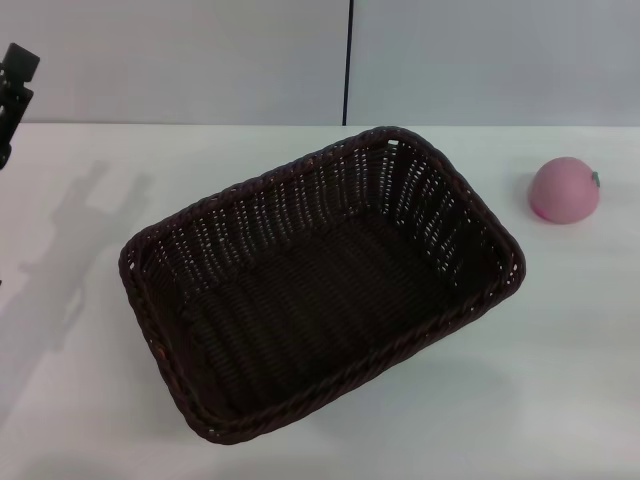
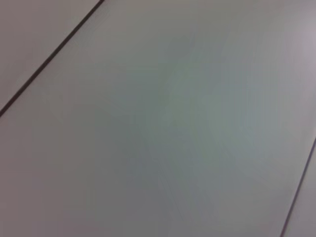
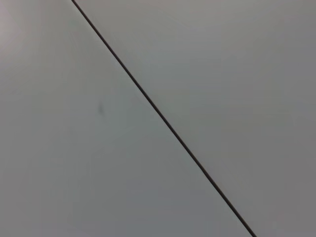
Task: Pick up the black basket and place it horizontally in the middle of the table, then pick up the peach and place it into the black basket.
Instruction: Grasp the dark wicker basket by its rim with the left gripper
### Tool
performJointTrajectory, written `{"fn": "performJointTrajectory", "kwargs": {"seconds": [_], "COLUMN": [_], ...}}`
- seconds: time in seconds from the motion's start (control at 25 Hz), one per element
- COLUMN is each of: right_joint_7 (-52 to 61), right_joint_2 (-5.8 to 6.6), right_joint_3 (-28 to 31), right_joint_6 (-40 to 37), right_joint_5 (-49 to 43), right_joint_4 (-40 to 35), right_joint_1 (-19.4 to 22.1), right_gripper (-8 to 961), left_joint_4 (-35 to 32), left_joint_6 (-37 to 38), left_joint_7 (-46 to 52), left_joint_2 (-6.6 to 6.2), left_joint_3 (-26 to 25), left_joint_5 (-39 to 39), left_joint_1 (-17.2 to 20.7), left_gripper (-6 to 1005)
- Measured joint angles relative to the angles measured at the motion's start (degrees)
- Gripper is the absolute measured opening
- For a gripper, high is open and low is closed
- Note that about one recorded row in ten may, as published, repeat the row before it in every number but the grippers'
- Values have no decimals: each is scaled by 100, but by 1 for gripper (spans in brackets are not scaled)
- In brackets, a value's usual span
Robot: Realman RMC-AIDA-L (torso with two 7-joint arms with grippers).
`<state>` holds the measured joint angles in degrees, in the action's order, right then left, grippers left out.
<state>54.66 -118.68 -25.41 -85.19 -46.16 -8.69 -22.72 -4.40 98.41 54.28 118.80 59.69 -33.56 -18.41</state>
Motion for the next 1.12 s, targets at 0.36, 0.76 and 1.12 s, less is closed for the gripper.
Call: {"fn": "performJointTrajectory", "kwargs": {"seconds": [0.36, 0.76, 1.12], "right_joint_7": [-3, -6, 29], "right_joint_2": [-5, -13, -23], "right_joint_3": [1, 6, 10], "right_joint_6": [24, 119, 279], "right_joint_5": [7, 69, 73], "right_joint_4": [0, 52, 121], "right_joint_1": [-25, -46, 10], "right_gripper": [512, 512, 512], "left_joint_4": [1, 127, -1042], "left_joint_6": [54, -61, -267], "left_joint_7": [-1, 31, 556], "left_joint_2": [27, -70, -539], "left_joint_3": [-7, -9, 488], "left_joint_5": [424, 735, -233], "left_joint_1": [-49, 10, 80], "left_gripper": [784, 769, 756]}}
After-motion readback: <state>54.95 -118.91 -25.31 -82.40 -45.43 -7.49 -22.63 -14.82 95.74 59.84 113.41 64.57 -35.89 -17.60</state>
